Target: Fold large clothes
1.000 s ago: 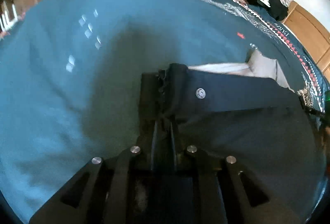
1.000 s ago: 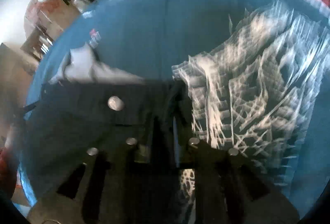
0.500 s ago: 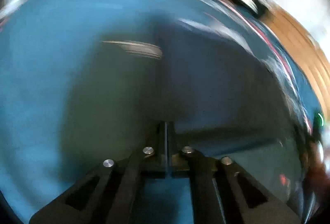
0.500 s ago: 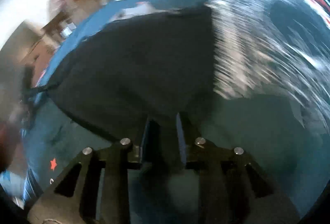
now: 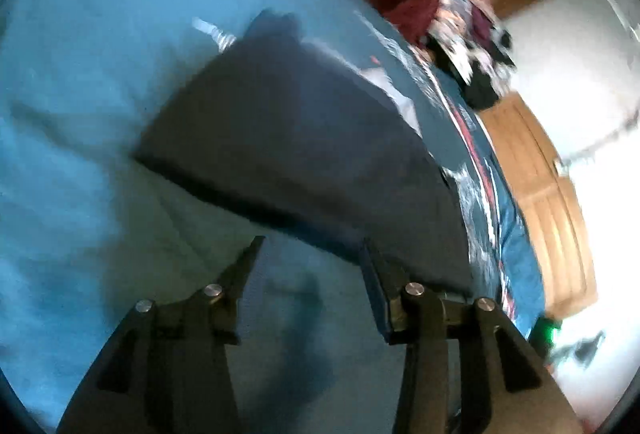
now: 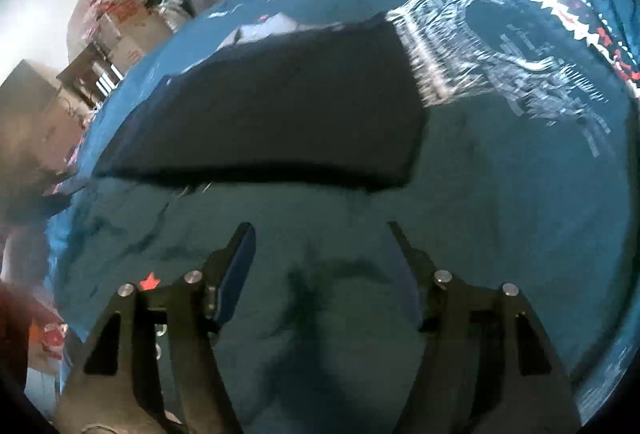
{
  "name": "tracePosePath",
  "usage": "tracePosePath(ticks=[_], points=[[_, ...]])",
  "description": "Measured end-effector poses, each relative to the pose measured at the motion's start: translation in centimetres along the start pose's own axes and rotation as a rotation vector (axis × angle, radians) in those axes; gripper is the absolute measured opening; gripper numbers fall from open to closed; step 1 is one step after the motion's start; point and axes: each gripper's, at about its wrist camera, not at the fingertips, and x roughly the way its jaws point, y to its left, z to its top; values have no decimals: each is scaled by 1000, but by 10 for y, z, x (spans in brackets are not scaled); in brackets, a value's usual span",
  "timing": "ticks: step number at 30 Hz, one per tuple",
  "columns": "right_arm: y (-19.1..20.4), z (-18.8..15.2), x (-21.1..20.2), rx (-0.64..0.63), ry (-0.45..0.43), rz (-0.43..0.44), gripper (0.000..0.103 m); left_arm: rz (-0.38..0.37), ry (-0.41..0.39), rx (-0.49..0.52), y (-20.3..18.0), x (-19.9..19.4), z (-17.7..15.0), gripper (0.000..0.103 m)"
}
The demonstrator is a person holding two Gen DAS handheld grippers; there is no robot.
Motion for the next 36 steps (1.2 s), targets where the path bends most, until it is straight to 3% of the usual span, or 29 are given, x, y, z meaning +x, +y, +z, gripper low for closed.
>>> tracePosePath(ticks=[5,10,14,19,22,24,25,29,36], points=[[18,-1,-4,-42,-4,3,64,17,-136,-128,17,8,0,47],[49,16,-11,-97,-19,26,65,62,-275,-169,28,19,18,42],[94,62,4,-172,-16,77,70,123,-341,-52,8,23,24,2],[181,170,83,-310,85,139,78,237,-409,195,-39,10,15,2],[248,234,154,-391,195,178,80,272,-417,293,-57,9,8,2],[277,256,197,-370,307,223,82,287,-415,326,-62,9,3,2],[294,265,224,-362,374,201,82,288,-412,334,-63,8,2,2],[340,261,283,-436,515,111,81,302,-401,362,-67,15,1,2],[367,239,313,-524,547,-35,82,282,-368,353,-64,30,4,8]])
